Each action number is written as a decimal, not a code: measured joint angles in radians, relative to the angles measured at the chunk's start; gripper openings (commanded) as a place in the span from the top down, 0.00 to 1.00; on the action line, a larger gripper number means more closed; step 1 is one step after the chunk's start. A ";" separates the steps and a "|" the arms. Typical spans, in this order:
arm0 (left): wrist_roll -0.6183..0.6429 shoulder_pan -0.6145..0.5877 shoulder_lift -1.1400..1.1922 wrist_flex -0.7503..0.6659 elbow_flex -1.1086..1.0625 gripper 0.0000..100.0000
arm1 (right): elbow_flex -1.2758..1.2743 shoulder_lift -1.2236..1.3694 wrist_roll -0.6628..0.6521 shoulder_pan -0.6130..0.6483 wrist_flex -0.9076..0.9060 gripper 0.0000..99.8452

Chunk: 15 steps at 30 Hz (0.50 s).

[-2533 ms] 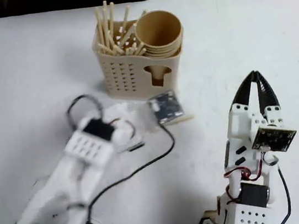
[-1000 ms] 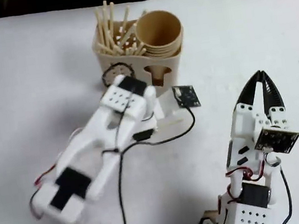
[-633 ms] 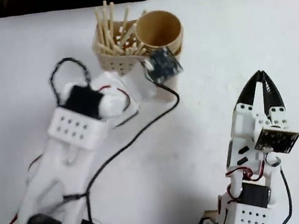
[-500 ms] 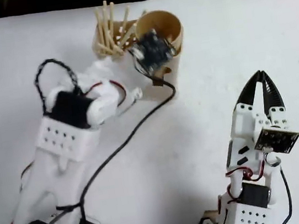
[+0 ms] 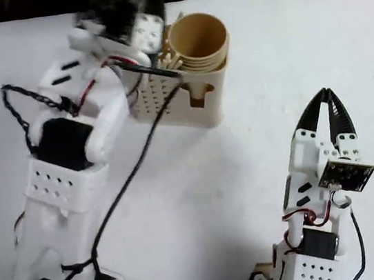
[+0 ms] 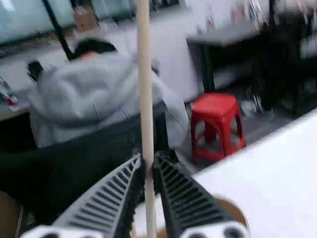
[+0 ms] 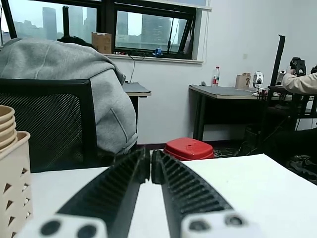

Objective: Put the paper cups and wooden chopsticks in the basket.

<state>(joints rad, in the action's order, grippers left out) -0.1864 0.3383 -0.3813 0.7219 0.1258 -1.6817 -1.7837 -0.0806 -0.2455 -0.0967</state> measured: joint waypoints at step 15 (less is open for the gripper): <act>0.114 -0.074 0.055 -0.537 -0.367 0.87 | 0.000 0.000 0.000 0.000 0.000 0.98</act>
<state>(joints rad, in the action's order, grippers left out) -0.0729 0.2647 -0.3261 0.1849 -0.2409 -1.6817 -1.7837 -0.0806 -0.2455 -0.0967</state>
